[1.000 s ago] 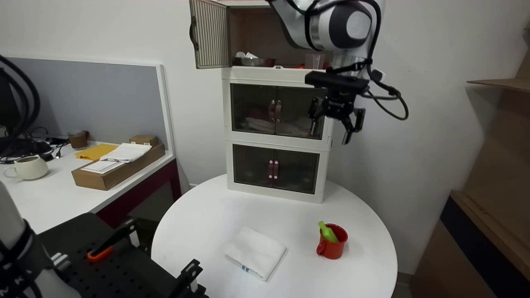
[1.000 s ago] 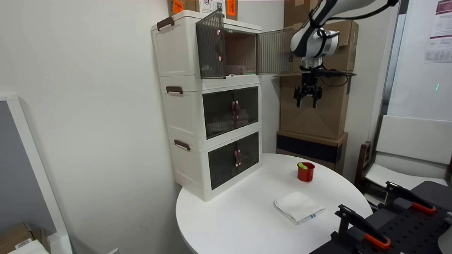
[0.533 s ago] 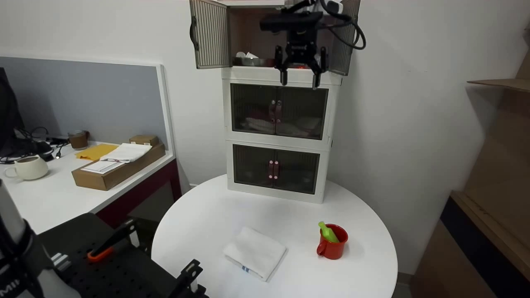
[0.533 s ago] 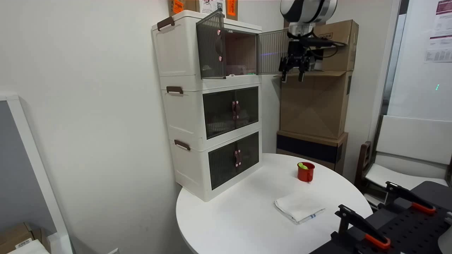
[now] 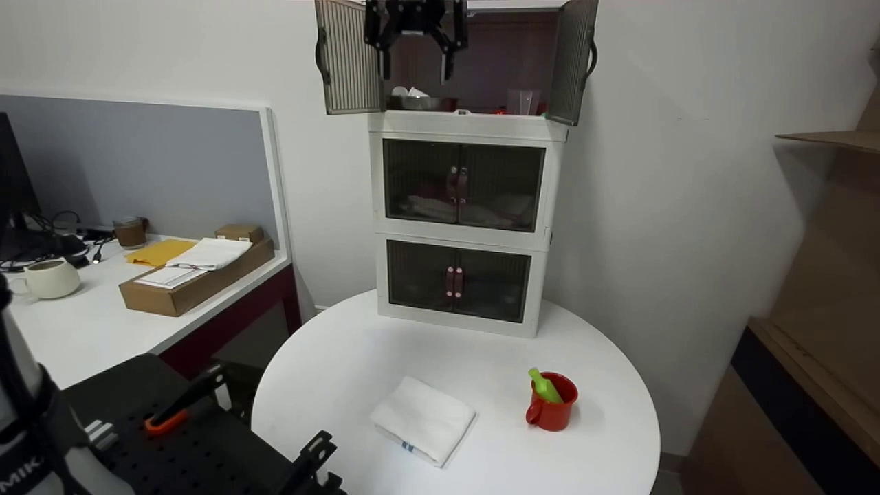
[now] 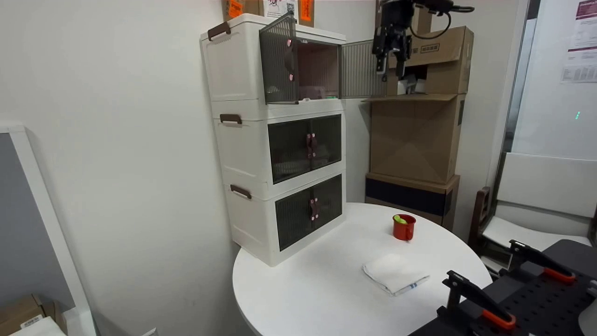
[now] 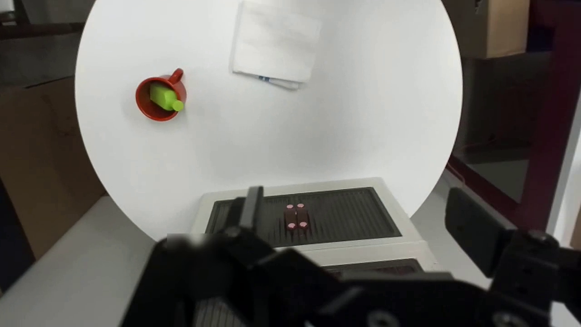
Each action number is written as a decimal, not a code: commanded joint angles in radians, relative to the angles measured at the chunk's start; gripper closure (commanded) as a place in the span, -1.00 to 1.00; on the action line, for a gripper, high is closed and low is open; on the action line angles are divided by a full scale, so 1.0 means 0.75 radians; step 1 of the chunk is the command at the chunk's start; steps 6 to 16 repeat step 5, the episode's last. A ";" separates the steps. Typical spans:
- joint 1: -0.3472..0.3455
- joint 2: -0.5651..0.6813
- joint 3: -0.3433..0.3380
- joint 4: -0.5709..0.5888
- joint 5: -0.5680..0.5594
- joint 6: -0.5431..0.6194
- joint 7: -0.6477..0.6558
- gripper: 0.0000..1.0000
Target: Remove the red mug from the topmost cabinet.
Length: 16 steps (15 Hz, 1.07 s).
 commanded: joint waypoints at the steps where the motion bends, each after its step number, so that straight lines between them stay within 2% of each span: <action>1: 0.038 -0.027 -0.027 -0.008 -0.007 -0.015 -0.001 -1.00; 16: 0.043 -0.062 -0.029 -0.037 -0.008 -0.018 -0.006 -1.00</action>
